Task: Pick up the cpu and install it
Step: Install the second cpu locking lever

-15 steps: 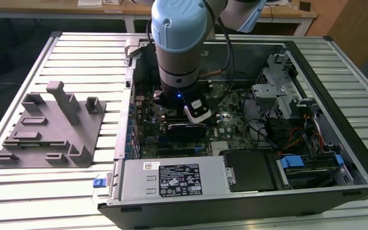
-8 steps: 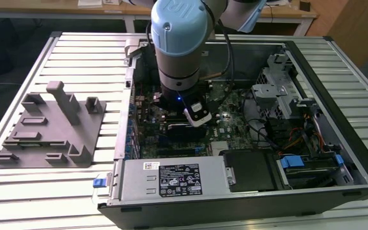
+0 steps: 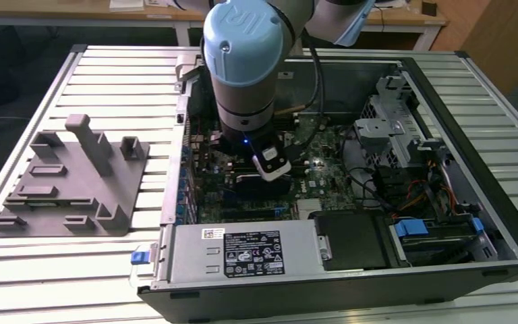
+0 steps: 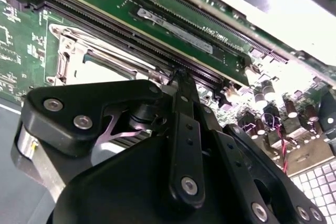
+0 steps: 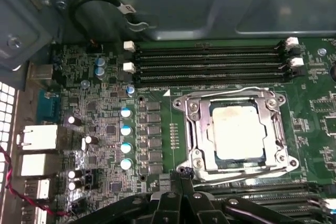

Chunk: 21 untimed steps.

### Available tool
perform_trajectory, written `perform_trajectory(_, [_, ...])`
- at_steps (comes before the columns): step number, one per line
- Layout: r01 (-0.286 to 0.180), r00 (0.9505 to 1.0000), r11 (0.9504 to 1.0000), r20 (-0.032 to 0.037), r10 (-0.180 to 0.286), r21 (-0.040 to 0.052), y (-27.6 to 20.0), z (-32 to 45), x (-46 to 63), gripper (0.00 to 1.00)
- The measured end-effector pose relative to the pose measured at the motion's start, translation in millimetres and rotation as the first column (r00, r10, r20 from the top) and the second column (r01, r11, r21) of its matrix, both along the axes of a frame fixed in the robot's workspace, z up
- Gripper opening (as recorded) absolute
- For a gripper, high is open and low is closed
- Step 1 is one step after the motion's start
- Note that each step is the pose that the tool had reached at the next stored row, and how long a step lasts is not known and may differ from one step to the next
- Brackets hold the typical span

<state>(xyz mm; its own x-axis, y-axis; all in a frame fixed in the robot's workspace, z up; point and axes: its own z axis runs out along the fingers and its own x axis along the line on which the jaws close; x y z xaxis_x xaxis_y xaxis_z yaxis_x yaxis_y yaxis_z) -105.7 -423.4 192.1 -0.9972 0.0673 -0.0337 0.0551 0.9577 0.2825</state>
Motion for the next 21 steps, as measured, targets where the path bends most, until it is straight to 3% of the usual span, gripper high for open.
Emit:
perform_trajectory(7, [0.002, 1.0000, 0.9998, 0.0002, -0.002, 0.0187, 2.7, -2.4, -0.2, 0.11])
perform_trajectory(21, [0.003, 1.0000, 0.9998, 0.0001, -0.003, 0.0178, 2.9, -5.3, -0.9, 0.11])
